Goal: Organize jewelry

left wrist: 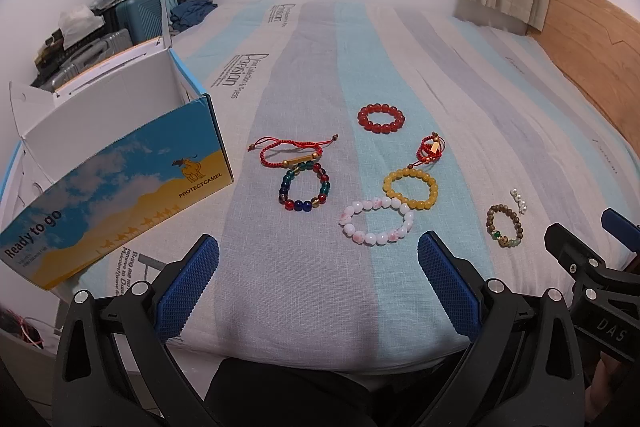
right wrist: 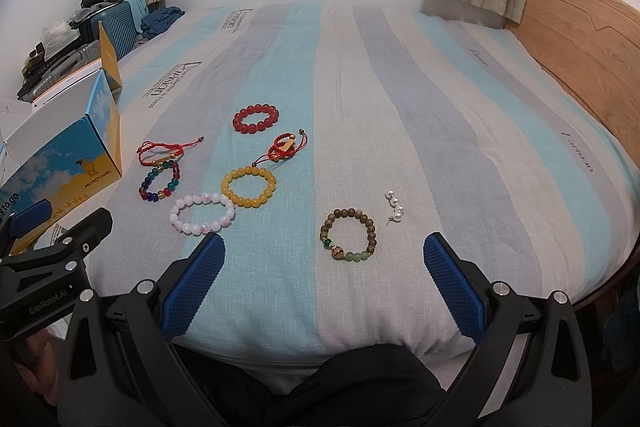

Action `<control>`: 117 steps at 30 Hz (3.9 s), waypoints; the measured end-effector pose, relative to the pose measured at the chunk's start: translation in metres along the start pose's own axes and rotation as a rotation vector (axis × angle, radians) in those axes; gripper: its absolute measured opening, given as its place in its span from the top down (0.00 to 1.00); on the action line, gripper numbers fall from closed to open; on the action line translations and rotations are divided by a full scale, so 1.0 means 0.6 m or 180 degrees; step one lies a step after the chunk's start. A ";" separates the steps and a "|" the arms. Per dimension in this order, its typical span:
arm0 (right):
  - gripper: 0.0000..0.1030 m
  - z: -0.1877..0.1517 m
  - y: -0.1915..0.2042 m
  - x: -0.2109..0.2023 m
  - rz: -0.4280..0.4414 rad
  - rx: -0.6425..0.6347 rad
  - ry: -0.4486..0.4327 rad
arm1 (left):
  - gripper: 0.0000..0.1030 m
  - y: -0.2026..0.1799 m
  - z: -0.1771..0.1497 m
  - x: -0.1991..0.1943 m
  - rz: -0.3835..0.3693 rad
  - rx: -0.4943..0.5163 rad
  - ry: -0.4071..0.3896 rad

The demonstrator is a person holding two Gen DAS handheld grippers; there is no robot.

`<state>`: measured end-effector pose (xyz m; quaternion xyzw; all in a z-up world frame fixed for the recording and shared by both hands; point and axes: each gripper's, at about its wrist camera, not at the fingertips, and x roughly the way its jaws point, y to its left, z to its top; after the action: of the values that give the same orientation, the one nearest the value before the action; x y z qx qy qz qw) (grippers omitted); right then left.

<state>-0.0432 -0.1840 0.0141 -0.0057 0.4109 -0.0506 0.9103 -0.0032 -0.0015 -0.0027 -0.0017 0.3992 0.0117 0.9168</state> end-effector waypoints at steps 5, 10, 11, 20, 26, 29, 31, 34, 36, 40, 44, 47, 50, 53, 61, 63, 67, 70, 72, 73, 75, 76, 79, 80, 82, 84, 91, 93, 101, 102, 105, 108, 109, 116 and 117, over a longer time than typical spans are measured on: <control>0.07 0.000 -0.001 0.001 0.0001 0.0005 0.0006 | 0.06 -0.001 0.000 0.000 0.0004 0.0005 0.0003; 0.07 0.000 -0.002 0.002 0.0005 0.0009 0.0005 | 0.06 -0.001 0.000 0.000 0.0007 0.0008 0.0003; 0.07 0.000 -0.002 0.002 0.0004 0.0009 0.0009 | 0.06 -0.001 0.000 0.000 0.0000 0.0006 0.0003; 0.07 0.000 -0.002 0.002 0.0003 0.0009 0.0009 | 0.06 -0.001 -0.001 0.001 0.0003 0.0011 0.0009; 0.07 0.001 -0.002 0.002 0.0000 0.0009 0.0010 | 0.06 -0.001 0.000 0.002 0.0009 0.0019 0.0008; 0.07 0.000 -0.002 0.002 0.0003 0.0006 0.0009 | 0.06 -0.002 0.000 0.002 0.0006 0.0017 0.0008; 0.07 0.001 -0.002 0.002 0.0002 0.0006 0.0009 | 0.06 -0.002 0.000 0.002 0.0006 0.0019 0.0008; 0.07 0.000 -0.002 0.002 0.0002 0.0008 0.0008 | 0.06 -0.002 0.001 0.002 0.0008 0.0026 0.0010; 0.07 0.001 -0.002 0.002 0.0002 0.0008 0.0011 | 0.06 -0.002 0.001 0.002 0.0006 0.0026 0.0013; 0.07 0.001 -0.002 0.002 0.0002 0.0003 0.0012 | 0.06 -0.003 0.002 0.003 0.0008 0.0028 0.0017; 0.07 0.000 -0.002 0.002 0.0004 0.0007 0.0016 | 0.06 -0.005 0.002 0.004 0.0005 0.0041 0.0024; 0.07 0.000 -0.005 0.003 0.0004 0.0013 0.0030 | 0.06 -0.010 0.001 0.004 -0.0002 0.0051 0.0039; 0.07 0.004 -0.008 0.005 -0.0003 0.0003 0.0060 | 0.06 -0.012 0.005 0.008 -0.0012 0.0057 0.0068; 0.07 0.016 -0.019 0.007 -0.0024 -0.0003 0.0098 | 0.06 -0.017 0.013 0.015 -0.0019 0.0078 0.0106; 0.07 0.057 -0.083 0.047 0.0024 0.0050 0.0333 | 0.06 -0.039 0.034 0.055 -0.0124 0.0190 0.0286; 0.07 0.065 -0.100 0.061 0.0087 0.0098 0.0418 | 0.06 -0.046 0.038 0.072 -0.0154 0.0234 0.0360; 0.07 0.077 -0.118 0.085 0.0091 0.0014 0.0572 | 0.06 -0.058 0.046 0.108 -0.0223 0.0311 0.0525; 0.07 0.089 -0.136 0.117 0.0103 -0.0017 0.0817 | 0.06 -0.072 0.049 0.130 -0.0253 0.0390 0.0643; 0.07 0.094 -0.144 0.136 0.0133 -0.0017 0.0977 | 0.06 -0.081 0.054 0.144 -0.0299 0.0458 0.0753; 0.07 0.099 -0.150 0.152 0.0159 -0.0031 0.1117 | 0.06 -0.086 0.057 0.149 -0.0330 0.0489 0.0810; 0.07 0.105 -0.155 0.169 0.0184 -0.0059 0.1270 | 0.06 -0.097 0.066 0.160 -0.0412 0.0573 0.0929; 0.07 0.110 -0.155 0.181 0.0218 -0.0085 0.1372 | 0.06 -0.105 0.071 0.166 -0.0448 0.0619 0.0995; 0.07 0.115 -0.154 0.206 0.0239 -0.0079 0.1564 | 0.06 -0.121 0.081 0.182 -0.0475 0.0681 0.1157; 0.07 0.117 -0.153 0.216 0.0269 -0.0071 0.1624 | 0.06 -0.125 0.083 0.186 -0.0498 0.0676 0.1202; 0.08 0.119 -0.151 0.230 0.0280 -0.0087 0.1703 | 0.06 -0.134 0.086 0.200 -0.0536 0.0675 0.1356; 0.15 0.120 -0.145 0.247 0.0282 -0.0137 0.1822 | 0.06 -0.138 0.087 0.209 -0.0506 0.0713 0.1431; 0.37 0.117 -0.138 0.296 0.0266 -0.0175 0.2151 | 0.18 -0.137 0.092 0.247 -0.0476 0.0787 0.1780; 0.42 0.116 -0.139 0.304 0.0298 -0.0137 0.2187 | 0.27 -0.135 0.091 0.257 -0.0491 0.0802 0.1865; 0.61 0.101 -0.131 0.338 0.0307 -0.0067 0.2346 | 0.38 -0.123 0.089 0.297 -0.0517 0.0750 0.2056; 0.61 0.100 -0.130 0.341 0.0314 -0.0057 0.2357 | 0.38 -0.124 0.088 0.302 -0.0522 0.0758 0.2083; 0.63 0.099 -0.121 0.352 0.0310 -0.0065 0.2374 | 0.38 -0.130 0.086 0.311 -0.0515 0.0807 0.2093; 0.67 0.085 -0.119 0.367 0.0334 -0.0056 0.2350 | 0.44 -0.130 0.086 0.317 -0.0475 0.0828 0.2105; 0.70 0.087 -0.120 0.367 0.0353 -0.0009 0.2356 | 0.47 -0.127 0.084 0.318 -0.0472 0.0846 0.2105; 0.90 0.085 -0.134 0.392 0.0464 0.0125 0.2349 | 0.69 -0.128 0.072 0.301 -0.0544 0.0918 0.2137; 0.90 0.086 -0.138 0.391 0.0473 0.0151 0.2347 | 0.70 -0.126 0.070 0.296 -0.0562 0.0908 0.2137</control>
<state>0.1425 -0.2907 -0.1228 0.0638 0.7089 0.0075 0.7023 0.1501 -0.0731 -0.1049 0.0878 0.6735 -0.1242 0.7233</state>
